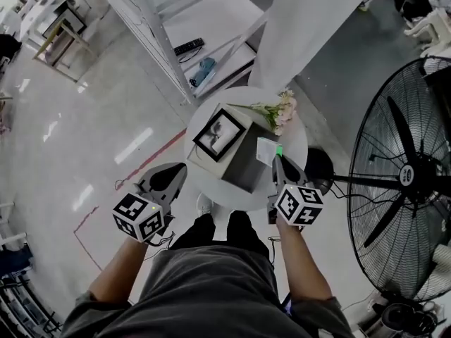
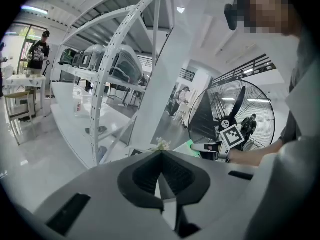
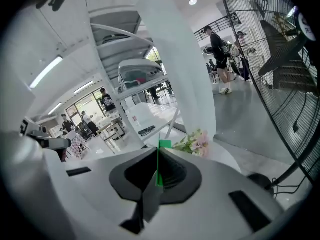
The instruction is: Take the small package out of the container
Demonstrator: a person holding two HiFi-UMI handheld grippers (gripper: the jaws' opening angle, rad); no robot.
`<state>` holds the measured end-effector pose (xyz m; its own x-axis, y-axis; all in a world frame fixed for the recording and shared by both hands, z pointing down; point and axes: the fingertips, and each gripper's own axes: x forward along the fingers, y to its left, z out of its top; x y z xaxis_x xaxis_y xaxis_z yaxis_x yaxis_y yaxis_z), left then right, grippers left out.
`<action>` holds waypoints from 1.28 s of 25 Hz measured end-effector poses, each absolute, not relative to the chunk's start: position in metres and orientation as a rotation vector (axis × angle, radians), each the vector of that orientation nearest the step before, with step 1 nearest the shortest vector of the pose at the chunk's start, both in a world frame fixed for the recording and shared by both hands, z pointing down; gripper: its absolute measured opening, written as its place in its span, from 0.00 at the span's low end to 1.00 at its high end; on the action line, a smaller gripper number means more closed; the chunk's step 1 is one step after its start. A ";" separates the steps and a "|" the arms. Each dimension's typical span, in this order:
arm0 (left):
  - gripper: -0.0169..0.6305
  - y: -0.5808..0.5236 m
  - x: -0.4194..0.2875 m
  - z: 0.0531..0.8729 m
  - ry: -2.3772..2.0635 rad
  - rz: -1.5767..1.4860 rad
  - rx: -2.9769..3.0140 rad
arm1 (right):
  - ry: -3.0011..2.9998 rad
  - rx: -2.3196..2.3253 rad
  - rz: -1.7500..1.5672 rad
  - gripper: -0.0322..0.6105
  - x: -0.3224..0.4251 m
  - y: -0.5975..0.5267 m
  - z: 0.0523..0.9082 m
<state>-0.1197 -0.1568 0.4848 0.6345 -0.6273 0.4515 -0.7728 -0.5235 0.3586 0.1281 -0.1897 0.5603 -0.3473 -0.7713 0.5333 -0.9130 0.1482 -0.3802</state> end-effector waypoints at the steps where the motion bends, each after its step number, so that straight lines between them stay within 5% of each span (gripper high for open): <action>1: 0.05 -0.156 -0.121 0.482 -1.097 0.355 2.326 | -2.227 1.656 0.972 0.09 0.127 -0.189 0.553; 32: 0.05 -0.145 -0.118 0.418 -1.097 0.238 2.457 | -2.529 1.854 0.675 0.09 0.149 -0.145 0.373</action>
